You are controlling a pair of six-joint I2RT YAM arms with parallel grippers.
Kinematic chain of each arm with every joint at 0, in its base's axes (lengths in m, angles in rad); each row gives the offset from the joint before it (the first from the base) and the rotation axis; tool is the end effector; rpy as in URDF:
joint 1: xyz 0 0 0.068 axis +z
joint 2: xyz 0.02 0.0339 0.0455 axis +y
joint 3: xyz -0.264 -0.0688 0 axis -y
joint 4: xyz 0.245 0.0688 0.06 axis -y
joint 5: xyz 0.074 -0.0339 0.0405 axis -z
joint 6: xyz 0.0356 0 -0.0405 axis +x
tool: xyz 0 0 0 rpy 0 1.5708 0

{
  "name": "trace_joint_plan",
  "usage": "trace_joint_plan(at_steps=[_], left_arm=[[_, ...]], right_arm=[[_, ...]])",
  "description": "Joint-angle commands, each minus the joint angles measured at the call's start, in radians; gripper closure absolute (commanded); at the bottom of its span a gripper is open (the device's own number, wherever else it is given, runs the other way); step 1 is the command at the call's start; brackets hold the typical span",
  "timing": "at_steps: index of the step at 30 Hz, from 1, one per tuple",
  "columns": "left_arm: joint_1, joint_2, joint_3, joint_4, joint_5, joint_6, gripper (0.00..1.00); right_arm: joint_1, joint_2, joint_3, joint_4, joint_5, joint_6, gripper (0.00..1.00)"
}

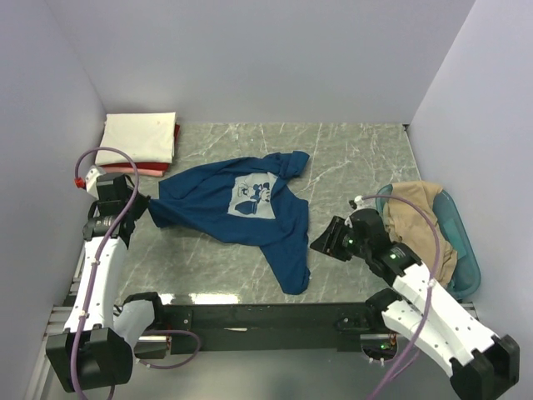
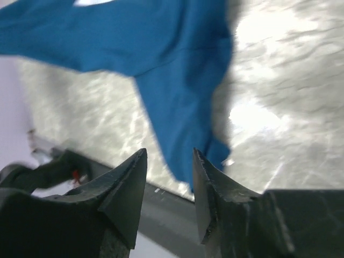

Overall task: Fold and stack the t-shirts
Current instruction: Flatten the tshirt out

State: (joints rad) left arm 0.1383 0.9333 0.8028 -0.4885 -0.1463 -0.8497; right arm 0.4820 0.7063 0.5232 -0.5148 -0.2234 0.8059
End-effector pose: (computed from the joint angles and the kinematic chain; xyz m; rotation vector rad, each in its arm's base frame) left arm 0.1999 0.0331 0.2899 -1.1117 1.8898 -0.2428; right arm 0.1330 0.0785 0.2294 0.2653 2.4093 0.8950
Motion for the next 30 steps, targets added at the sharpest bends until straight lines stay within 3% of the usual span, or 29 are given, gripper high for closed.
trace_joint_plan(at_steps=[1,11,23,26,27,30], left_arm=[[0.007,-0.005,0.030,0.038,0.017,0.028,0.99],[0.023,-0.016,0.039,0.013,0.007,0.050,0.99],[0.044,-0.024,0.030,0.005,0.019,0.058,0.99],[0.047,-0.024,0.032,0.002,0.017,0.060,0.99],[0.047,-0.025,0.033,0.001,0.014,0.060,0.99],[0.050,-0.027,0.044,-0.009,0.008,0.064,0.99]], right_arm=[[0.000,0.090,-0.009,0.080,0.093,-0.019,0.55],[-0.051,0.421,-0.029,0.381,0.111,0.024,0.56],[-0.063,0.662,-0.005,0.548,0.062,0.061,0.57],[-0.066,0.679,-0.006,0.559,0.059,0.069,0.68],[-0.068,0.677,-0.005,0.550,0.068,0.069,0.81],[-0.092,0.633,-0.012,0.526,0.084,0.062,1.00]])
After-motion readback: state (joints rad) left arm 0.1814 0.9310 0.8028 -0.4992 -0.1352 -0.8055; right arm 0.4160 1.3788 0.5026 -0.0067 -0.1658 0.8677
